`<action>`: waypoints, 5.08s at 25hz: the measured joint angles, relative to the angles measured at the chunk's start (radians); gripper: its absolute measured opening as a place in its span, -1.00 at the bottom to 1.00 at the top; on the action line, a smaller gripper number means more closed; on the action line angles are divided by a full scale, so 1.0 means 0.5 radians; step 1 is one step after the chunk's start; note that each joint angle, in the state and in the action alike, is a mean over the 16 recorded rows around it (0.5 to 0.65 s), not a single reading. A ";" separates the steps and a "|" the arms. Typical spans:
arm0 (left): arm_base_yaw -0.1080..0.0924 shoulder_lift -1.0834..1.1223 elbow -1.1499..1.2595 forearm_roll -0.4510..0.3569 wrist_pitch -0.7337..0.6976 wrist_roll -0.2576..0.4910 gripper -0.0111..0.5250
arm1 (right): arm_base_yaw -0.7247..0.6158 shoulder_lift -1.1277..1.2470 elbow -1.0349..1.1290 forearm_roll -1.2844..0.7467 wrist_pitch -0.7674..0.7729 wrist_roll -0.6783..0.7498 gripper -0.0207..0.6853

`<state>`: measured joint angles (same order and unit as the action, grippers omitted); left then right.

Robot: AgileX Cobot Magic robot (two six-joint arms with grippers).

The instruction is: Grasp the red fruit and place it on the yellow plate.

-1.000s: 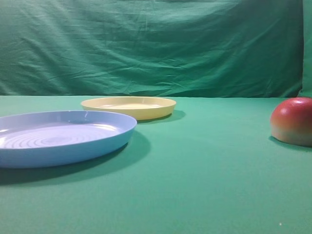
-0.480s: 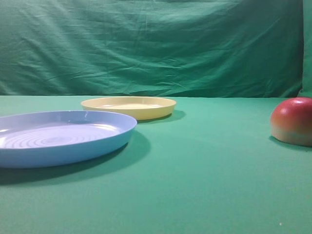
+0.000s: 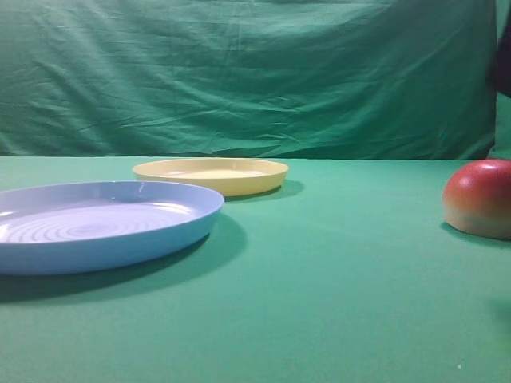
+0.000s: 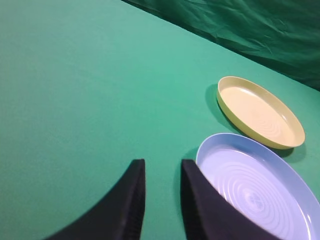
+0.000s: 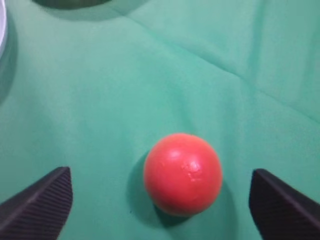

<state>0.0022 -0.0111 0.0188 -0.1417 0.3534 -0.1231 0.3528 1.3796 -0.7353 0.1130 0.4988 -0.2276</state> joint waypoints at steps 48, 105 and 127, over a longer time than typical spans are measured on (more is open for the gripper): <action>0.000 0.000 0.000 0.000 0.000 0.000 -0.37 | 0.445 1.585 -2.016 -0.140 -0.007 0.195 0.05; 0.000 0.000 0.000 0.000 0.000 0.000 -0.37 | 0.497 -1.836 0.128 -0.414 0.325 0.656 -0.94; 0.000 0.000 0.000 0.000 0.000 0.000 -0.37 | -0.246 -2.637 1.104 -0.757 -0.140 1.022 -0.94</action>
<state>0.0022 -0.0111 0.0188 -0.1417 0.3534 -0.1231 0.2300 0.0613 -0.1832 -0.2653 0.4289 0.2836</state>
